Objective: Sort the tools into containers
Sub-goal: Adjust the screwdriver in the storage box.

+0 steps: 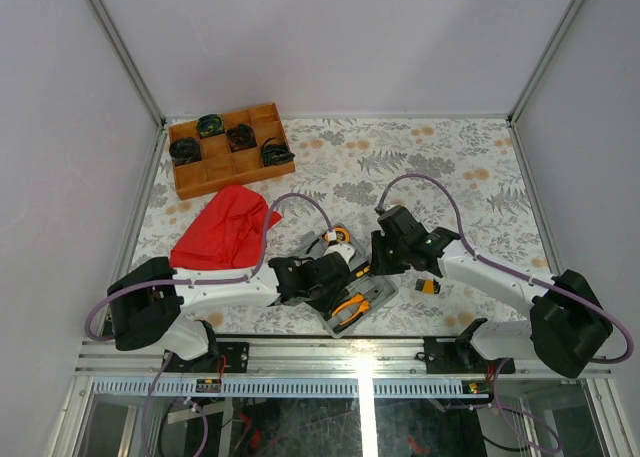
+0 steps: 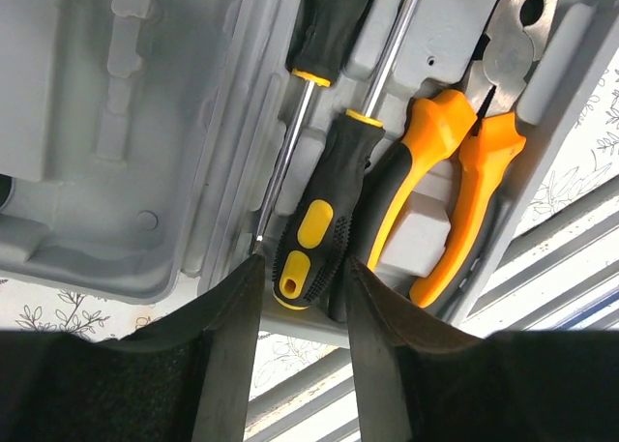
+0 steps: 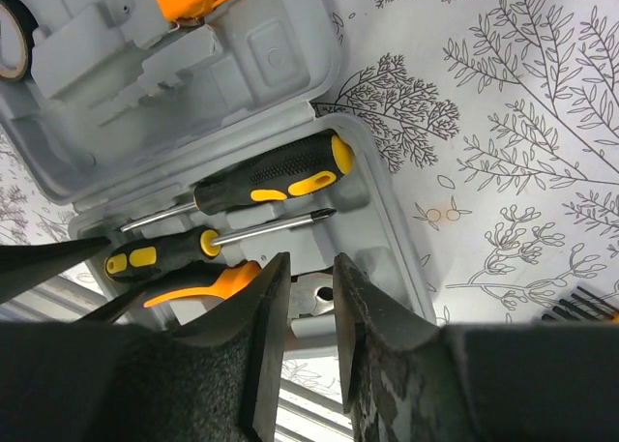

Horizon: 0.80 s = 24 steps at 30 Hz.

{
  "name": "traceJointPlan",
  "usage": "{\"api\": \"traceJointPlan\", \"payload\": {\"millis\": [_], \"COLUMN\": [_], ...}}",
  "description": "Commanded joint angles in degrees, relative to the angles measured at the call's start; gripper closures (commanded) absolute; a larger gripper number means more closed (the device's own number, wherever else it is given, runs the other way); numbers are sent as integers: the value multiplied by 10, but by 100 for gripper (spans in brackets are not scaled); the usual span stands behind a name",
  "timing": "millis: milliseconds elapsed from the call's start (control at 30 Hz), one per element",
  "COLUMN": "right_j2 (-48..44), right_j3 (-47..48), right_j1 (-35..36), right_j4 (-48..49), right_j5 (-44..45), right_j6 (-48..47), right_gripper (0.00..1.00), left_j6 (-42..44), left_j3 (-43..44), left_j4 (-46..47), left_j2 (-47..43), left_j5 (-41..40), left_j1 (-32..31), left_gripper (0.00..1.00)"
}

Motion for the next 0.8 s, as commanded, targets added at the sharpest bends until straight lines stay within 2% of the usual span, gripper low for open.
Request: {"api": "traceJointPlan", "payload": {"millis": [0,200,767], "right_j2": [6,34,65], "right_j3": [6,15,15], "right_j1": [-4,-4,-3], "right_j4": [12,11,43], "right_j5": [0,-6,-34], "right_j6": [49,50,50], "right_gripper": [70,76,81], "left_j6": [12,12,13], "left_j3": [-11,-13,-13], "left_j4": [33,34,37], "left_j2": [4,9,16], "left_j5": [4,4,4], "left_j1": [-5,-7,-8], "left_gripper": [63,65,67]}}
